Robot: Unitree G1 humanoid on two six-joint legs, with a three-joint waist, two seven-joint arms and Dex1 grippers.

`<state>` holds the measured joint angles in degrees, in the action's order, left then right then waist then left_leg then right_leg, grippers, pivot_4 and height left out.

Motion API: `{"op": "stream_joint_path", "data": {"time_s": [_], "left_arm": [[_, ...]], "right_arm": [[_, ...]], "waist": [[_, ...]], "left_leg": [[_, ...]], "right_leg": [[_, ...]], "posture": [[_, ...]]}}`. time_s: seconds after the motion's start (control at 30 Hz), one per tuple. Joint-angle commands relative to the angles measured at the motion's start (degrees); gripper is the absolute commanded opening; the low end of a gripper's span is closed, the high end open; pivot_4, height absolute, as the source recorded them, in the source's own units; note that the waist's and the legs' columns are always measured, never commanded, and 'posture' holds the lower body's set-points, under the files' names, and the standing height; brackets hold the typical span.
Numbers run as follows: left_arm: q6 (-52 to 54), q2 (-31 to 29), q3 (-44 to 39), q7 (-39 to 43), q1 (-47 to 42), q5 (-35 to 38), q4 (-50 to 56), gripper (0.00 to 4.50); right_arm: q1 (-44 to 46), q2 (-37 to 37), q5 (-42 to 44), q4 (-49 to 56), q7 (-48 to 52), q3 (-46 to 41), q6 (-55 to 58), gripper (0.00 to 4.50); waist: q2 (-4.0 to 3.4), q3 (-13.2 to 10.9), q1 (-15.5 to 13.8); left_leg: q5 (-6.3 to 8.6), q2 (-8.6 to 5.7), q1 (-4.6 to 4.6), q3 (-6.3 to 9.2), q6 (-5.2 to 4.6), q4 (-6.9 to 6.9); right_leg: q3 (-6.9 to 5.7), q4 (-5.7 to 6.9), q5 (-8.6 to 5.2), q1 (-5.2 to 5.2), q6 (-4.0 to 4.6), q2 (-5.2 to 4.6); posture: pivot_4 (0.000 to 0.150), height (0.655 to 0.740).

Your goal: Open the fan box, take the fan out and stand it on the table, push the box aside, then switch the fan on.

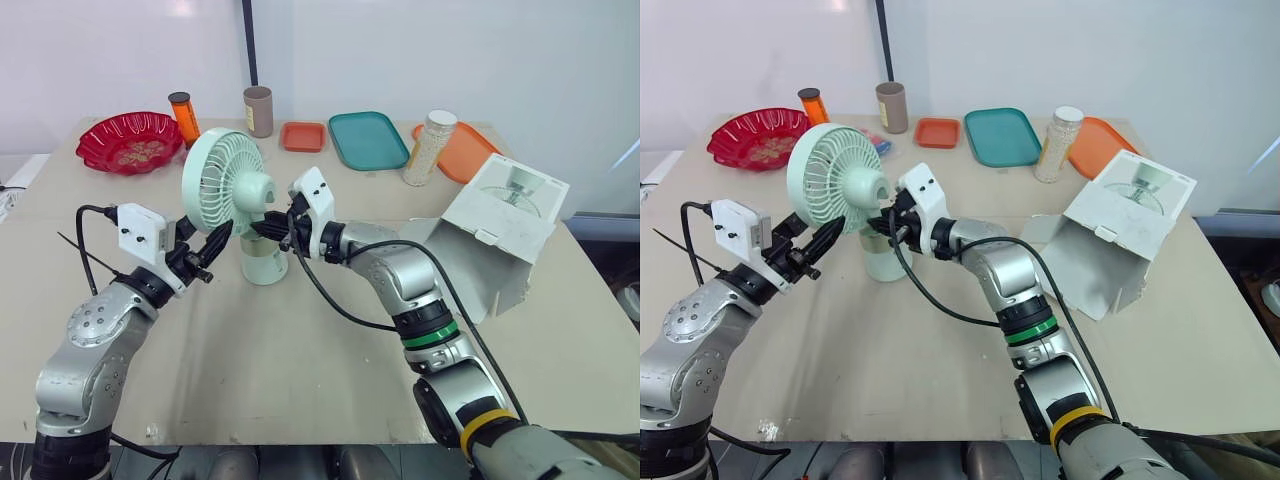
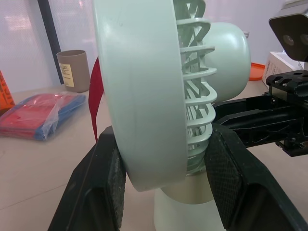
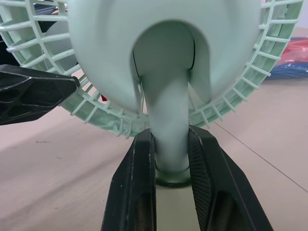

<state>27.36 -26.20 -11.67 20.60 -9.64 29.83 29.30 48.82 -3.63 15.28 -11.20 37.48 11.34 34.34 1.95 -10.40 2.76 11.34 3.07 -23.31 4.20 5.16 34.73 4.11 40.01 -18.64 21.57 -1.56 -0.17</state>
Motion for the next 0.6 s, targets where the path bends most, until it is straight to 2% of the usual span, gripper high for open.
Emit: {"op": "stream_joint_path", "data": {"time_s": [0.03,0.13,0.2,0.33,0.37,0.6], "left_arm": [[-1.47,0.09,-1.05,0.2,0.12,0.22,2.52,1.86],[-0.77,-0.4,-1.28,1.2,0.84,1.23,2.79,1.86],[0.26,-0.2,-2.06,1.56,1.01,3.33,2.82,2.88],[0.93,-1.28,-2.71,2.63,1.5,4.71,3.48,4.31],[0.74,-1.72,-3.22,3.06,1.77,4.95,3.67,4.46],[2.17,-7.01,-12.8,6.39,6.32,10.35,5.05,4.46]], "right_arm": [[1.37,0.8,0.49,1.2,0.92,0.13,-1.11,0.35],[1.37,0.74,0.48,1.19,1.07,0.18,-1.16,0.35],[1.39,0.73,0.43,1.09,1.19,0.22,-1.33,0.35],[1.55,0.79,0.4,0.69,1.27,-0.02,-1.57,0.35],[1.63,0.83,0.38,0.51,1.16,-0.14,-1.67,0.35],[2.48,1.08,1.79,0.6,1.02,-2.06,-0.94,0.35]], "waist": [[0.0,0.0,0.0],[0.0,0.0,0.02],[0.0,0.0,0.02],[0.0,0.0,0.02],[0.0,0.0,0.03],[-0.02,-0.01,0.21]], "left_leg": [[0.0,0.0,0.0,0.0,0.0,0.0],[0.0,0.0,0.0,0.0,0.0,0.0],[0.0,0.0,0.0,0.0,0.0,0.0],[0.0,0.0,0.0,0.0,0.0,0.0],[0.0,0.0,0.0,0.0,0.0,0.0],[0.0,0.02,0.01,0.0,0.0,-0.03]], "right_leg": [[0.0,0.0,0.0,0.0,0.0,0.0],[0.0,0.0,0.0,0.0,0.0,0.0],[0.0,0.0,0.0,0.0,0.0,0.0],[0.0,0.0,0.0,0.0,0.0,0.0],[0.0,0.0,0.0,0.0,0.0,0.0],[0.01,-0.01,0.0,0.01,0.0,0.01]], "posture": [[0.15,0.74],[0.15,0.74],[0.15,0.74],[0.15,0.74],[0.15,0.74],[0.15,0.74]]}}
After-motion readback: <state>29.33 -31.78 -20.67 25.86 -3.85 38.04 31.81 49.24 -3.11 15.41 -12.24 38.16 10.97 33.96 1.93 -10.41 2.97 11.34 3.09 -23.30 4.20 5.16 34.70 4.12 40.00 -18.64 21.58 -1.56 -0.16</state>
